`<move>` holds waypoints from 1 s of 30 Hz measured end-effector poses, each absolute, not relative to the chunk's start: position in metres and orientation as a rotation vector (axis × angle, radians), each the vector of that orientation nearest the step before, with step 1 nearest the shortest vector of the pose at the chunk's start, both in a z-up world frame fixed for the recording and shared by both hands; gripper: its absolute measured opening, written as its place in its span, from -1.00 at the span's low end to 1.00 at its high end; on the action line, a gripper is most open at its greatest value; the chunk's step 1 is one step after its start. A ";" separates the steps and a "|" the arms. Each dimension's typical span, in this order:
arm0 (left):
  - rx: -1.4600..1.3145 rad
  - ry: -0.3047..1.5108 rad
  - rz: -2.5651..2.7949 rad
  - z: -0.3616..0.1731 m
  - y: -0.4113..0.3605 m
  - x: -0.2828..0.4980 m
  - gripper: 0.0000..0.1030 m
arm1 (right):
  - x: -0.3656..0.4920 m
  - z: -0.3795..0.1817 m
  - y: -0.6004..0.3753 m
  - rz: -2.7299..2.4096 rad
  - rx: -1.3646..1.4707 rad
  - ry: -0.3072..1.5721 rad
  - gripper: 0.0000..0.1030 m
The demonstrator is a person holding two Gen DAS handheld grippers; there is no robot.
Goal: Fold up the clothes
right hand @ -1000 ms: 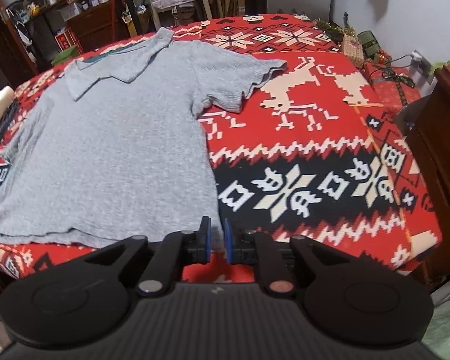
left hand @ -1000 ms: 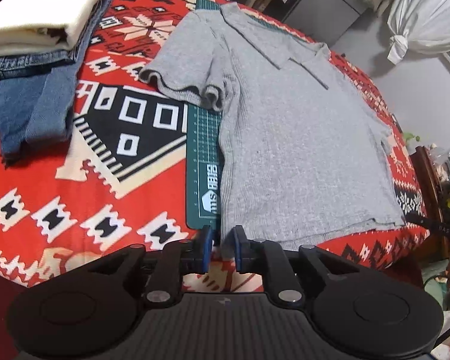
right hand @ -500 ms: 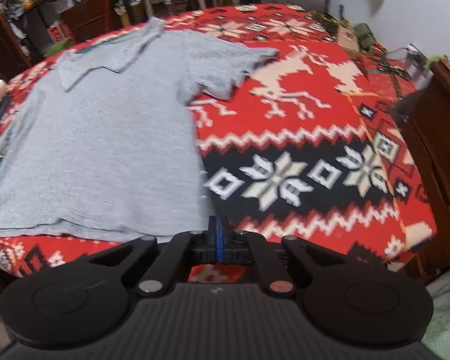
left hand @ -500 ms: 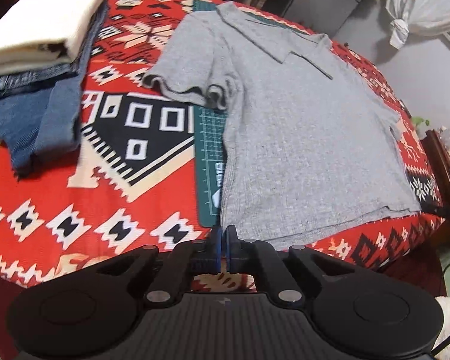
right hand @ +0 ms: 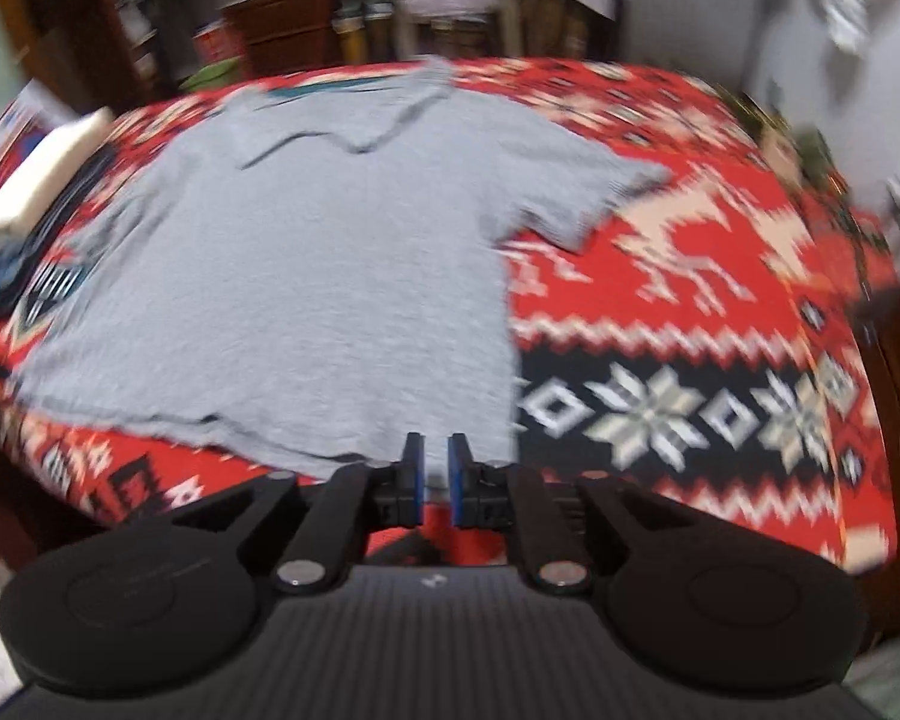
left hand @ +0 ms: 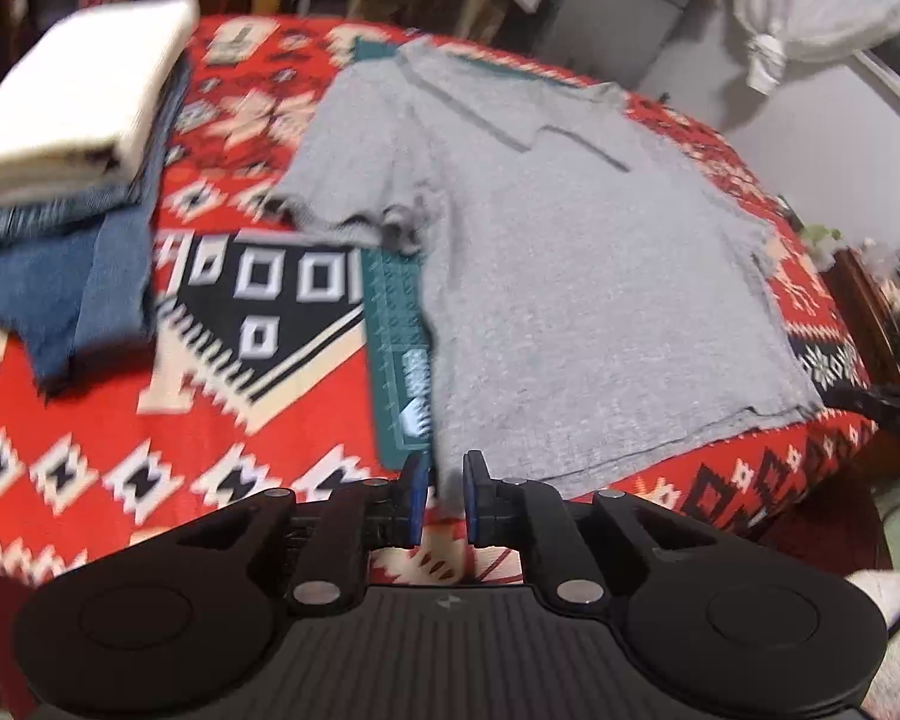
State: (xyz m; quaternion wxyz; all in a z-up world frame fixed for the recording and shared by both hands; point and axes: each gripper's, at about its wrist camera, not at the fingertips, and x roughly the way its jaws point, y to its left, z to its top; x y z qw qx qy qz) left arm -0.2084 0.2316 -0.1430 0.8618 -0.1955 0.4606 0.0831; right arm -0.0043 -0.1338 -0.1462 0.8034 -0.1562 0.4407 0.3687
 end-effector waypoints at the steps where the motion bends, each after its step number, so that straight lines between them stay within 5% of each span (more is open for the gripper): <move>1: -0.382 0.960 0.156 -0.140 0.226 -0.206 -0.74 | -0.009 -0.146 -0.126 0.817 -0.376 0.928 -0.75; 5: -0.269 0.943 0.049 -0.136 0.199 -0.190 -0.59 | -0.030 -0.144 -0.096 0.943 -0.523 0.852 -0.74; 19: -0.006 0.934 -0.233 -0.163 0.117 -0.118 -0.54 | -0.066 -0.159 -0.033 1.198 -0.852 0.710 -0.63; 23: 0.009 0.949 -0.258 -0.173 0.117 -0.114 -0.56 | -0.063 -0.164 -0.032 1.220 -0.834 0.730 -0.95; 25: -0.009 0.951 -0.269 -0.173 0.120 -0.116 -0.89 | -0.064 -0.163 -0.034 1.230 -0.835 0.739 -0.99; 30: -0.065 0.985 -0.300 -0.174 0.127 -0.122 -0.99 | -0.063 -0.165 -0.039 1.252 -0.831 0.771 -0.99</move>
